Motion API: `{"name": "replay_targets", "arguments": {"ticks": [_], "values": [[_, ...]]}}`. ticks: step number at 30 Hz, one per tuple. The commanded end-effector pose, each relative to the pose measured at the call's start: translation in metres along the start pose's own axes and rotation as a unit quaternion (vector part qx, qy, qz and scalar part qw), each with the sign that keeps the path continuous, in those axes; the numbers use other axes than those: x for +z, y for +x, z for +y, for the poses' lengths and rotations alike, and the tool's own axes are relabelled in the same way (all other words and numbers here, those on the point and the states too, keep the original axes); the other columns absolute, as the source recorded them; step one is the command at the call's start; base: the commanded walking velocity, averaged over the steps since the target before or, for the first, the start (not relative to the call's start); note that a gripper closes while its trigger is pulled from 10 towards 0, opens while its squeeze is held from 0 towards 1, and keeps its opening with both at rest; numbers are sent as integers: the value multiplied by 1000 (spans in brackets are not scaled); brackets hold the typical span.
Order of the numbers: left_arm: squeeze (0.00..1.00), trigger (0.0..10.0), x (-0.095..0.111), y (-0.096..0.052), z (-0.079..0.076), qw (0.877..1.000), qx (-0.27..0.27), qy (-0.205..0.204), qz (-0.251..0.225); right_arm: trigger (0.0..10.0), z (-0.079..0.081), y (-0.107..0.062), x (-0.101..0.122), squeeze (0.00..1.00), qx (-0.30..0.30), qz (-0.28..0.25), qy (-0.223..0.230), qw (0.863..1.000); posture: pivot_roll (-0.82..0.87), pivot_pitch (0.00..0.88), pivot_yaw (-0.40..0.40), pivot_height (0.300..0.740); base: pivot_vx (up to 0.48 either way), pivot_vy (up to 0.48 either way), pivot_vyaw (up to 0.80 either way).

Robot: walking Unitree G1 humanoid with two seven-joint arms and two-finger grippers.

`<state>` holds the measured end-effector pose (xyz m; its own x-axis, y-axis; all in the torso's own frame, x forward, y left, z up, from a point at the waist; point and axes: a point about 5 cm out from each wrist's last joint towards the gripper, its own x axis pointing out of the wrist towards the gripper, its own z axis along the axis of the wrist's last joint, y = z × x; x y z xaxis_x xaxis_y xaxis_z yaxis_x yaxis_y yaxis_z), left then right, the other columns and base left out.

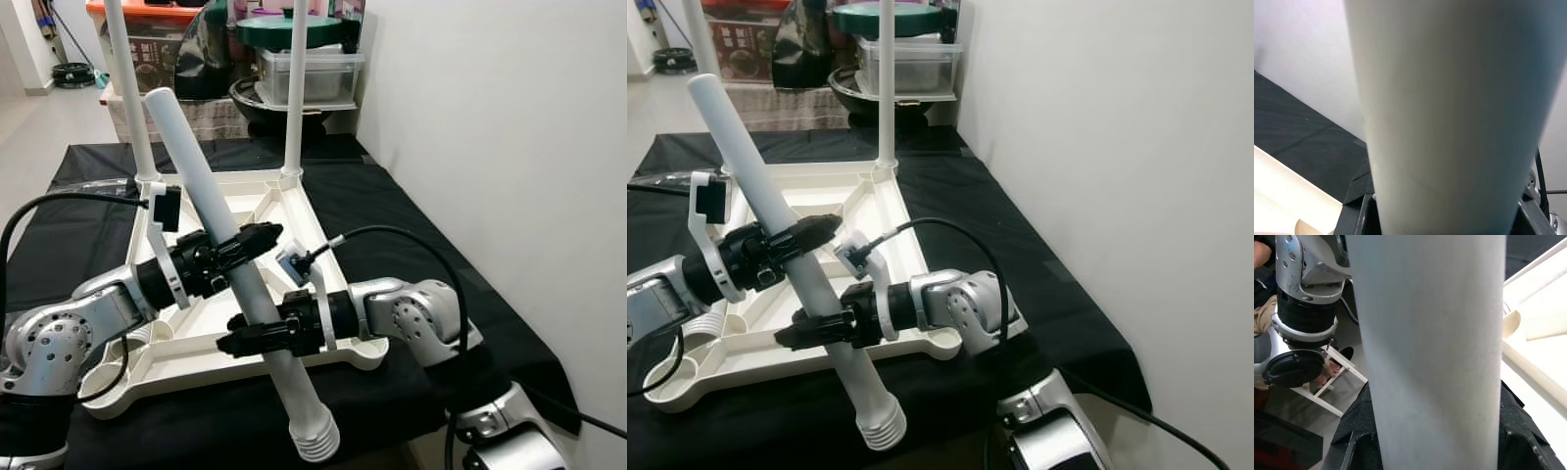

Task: Building children table

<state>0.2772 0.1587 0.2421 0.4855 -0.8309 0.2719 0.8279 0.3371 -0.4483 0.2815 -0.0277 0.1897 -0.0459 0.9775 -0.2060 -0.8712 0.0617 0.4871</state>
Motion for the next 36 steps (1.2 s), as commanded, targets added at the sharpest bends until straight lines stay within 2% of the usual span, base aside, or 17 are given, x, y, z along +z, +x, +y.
{"name": "replay_targets", "arguments": {"ticks": [1,6,11,12,16,19,24,25,26,27,28,29,30,31,33,34,36], "values": [[0,10000,1,7,-6,1000,-20,6,-9,0,9,14,-4,0,29,7,6,1000,26,0,-65,740,0,0,0],[0,10000,0,7,-6,1000,-21,5,-9,0,10,15,-4,0,26,2,5,1000,24,0,-65,740,0,0,0],[0,10000,-2,6,-9,999,-27,29,-2,0,10,13,-3,0,18,-7,1,1000,24,0,-64,740,0,0,0],[1000,10000,-2,6,-10,999,-28,36,-4,0,10,12,-2,0,17,-8,0,1000,24,0,-64,740,0,0,0],[1000,10000,-1,5,-15,998,-44,39,-13,0,9,10,-2,0,12,-10,-4,1000,24,0,-64,740,0,0,0],[1000,10000,5,0,-22,997,-60,46,-17,0,2,1,6,0,-17,-24,-16,999,27,0,-66,740,0,0,0],[1000,10000,17,-15,-31,996,-61,56,-34,0,-13,-29,38,0,-67,-76,-39,994,28,0,-68,740,0,0,0],[1000,10000,17,-15,-31,996,-61,56,-34,0,-13,-29,38,0,-67,-76,-39,994,28,0,-68,740,0,0,0],[1000,10000,21,-21,-32,996,-49,61,-43,0,-16,-40,46,0,-81,-89,-48,992,30,0,-71,740,0,0,0],[776,10000,24,-27,-33,996,-36,65,-57,0,-19,-51,52,0,-98,-100,-56,989,31,0,-73,740,0,0,0],[776,10000,26,-32,-34,995,-26,67,-66,0,-21,-59,56,0,-109,-107,-61,986,32,0,-75,740,0,0,0],[776,10000,26,-32,-34,995,-26,67,-66,0,-21,-59,56,0,-109,-107,-61,986,32,0,-75,740,0,0,0],[0,10000,27,-38,-33,994,-7,73,-77,0,-25,-70,61,0,-131,-118,-69,982,35,0,-78,740,0,0,0],[0,10000,27,-38,-33,994,-7,73,-77,0,-25,-70,61,0,-131,-118,-69,982,35,0,-78,740,0,0,0],[0,10000,27,-47,-33,991,25,85,-96,0,-31,-87,69,0,-171,-142,-78,972,39,0,-83,740,0,0,0],[0,10000,25,-51,-32,989,47,92,-104,0,-37,-96,74,0,-207,-161,-86,961,42,0,-86,740,0,0,0],[0,10000,25,-51,-32,989,47,92,-104,0,-37,-96,74,0,-207,-161,-86,961,42,0,-86,740,0,0,0]]}}
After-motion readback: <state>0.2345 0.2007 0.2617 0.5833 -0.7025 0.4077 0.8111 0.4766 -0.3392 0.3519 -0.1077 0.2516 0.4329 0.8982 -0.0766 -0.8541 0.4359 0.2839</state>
